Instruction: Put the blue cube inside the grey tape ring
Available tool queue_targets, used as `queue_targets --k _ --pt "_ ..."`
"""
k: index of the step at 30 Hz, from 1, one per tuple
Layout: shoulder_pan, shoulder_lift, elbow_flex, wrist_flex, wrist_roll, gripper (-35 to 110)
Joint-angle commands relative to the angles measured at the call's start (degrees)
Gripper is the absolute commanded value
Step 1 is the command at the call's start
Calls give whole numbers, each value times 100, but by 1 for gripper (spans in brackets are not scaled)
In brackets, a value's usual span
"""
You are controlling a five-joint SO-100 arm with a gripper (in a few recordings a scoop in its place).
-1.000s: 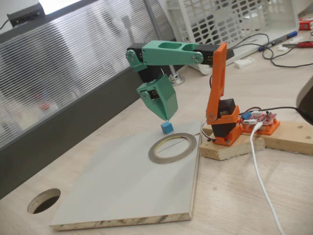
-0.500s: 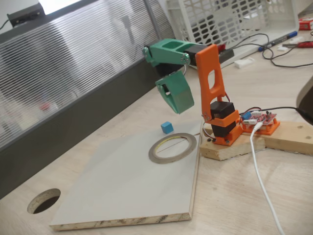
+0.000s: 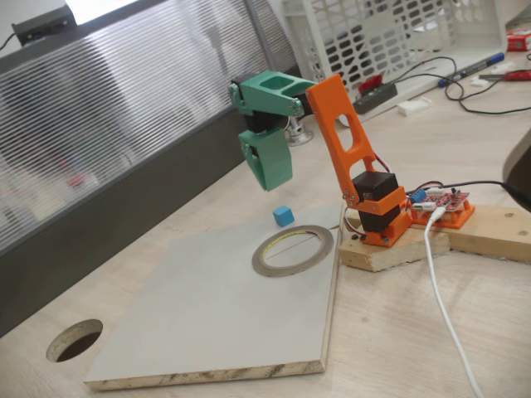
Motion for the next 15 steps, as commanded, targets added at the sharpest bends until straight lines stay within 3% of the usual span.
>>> queue_targets --k 1,15 --pt "-352 62 -237 -26 44 3" --pt "-527 62 -229 -18 88 3"
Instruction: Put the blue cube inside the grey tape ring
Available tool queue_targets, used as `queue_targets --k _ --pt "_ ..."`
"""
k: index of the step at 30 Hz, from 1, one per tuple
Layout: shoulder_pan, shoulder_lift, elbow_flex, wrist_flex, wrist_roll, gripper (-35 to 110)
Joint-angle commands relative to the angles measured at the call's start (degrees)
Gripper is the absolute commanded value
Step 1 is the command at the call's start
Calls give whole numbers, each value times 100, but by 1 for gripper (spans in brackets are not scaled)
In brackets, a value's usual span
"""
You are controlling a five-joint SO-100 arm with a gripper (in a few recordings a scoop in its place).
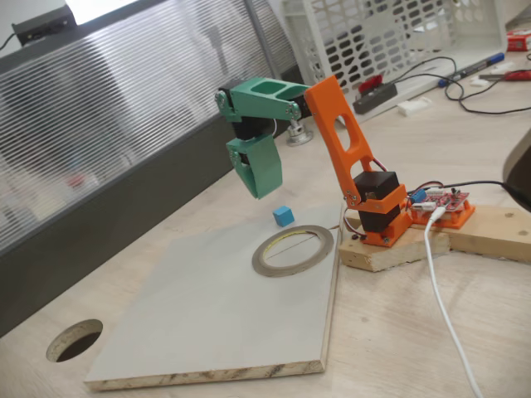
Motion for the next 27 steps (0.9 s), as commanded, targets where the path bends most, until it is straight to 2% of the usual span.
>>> queue_targets --k 1,19,24,27 --pt "-53 70 -167 -9 79 3" --pt "18 176 -167 44 35 4" --pt "-53 97 -255 1002 35 4" --pt "-62 105 -255 1178 35 9"
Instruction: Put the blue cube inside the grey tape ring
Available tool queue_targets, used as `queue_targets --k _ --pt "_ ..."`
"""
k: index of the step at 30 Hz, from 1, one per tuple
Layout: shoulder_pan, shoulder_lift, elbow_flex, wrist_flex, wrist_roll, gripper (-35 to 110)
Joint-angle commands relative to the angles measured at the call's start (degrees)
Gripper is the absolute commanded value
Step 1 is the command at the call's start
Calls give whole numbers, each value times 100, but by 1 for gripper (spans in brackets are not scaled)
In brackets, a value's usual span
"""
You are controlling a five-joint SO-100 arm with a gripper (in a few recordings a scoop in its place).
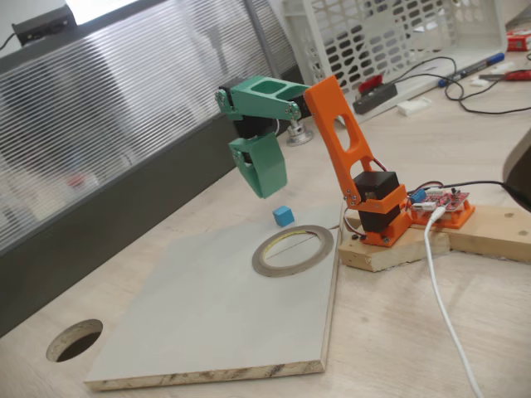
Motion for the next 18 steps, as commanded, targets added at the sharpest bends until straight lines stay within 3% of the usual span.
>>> queue_targets --k 1,7,13,18 --pt "-18 158 -141 316 62 12" --pt "-18 132 -79 369 62 44" --pt "-9 114 -123 1248 79 79" --pt "-9 114 -53 1292 79 98"
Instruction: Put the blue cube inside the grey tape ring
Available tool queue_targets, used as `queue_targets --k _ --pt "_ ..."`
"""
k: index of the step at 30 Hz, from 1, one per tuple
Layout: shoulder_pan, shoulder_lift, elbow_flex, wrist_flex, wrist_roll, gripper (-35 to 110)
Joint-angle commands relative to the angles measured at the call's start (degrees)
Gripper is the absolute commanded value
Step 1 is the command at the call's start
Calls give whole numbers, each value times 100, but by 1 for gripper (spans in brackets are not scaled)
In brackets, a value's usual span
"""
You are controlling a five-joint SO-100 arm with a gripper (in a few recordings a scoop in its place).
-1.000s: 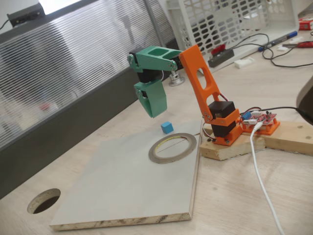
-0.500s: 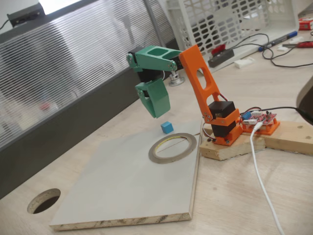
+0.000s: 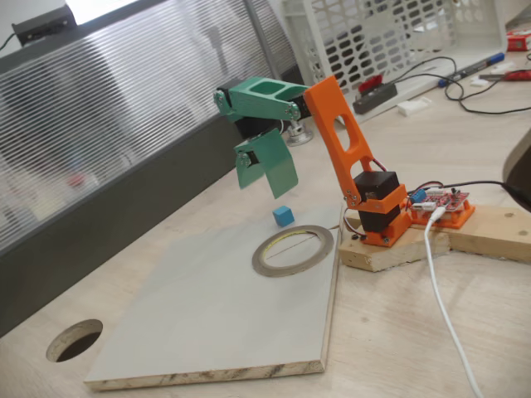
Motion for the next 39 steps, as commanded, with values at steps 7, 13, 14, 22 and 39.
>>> queue_targets --k 7,13,14,22,39 --pt "26 123 -105 158 79 100" --pt "26 -589 -123 158 79 100" --pt "26 -844 -123 158 79 100" --pt "97 -1556 -132 158 88 100" --pt "123 -1512 -123 158 88 100"
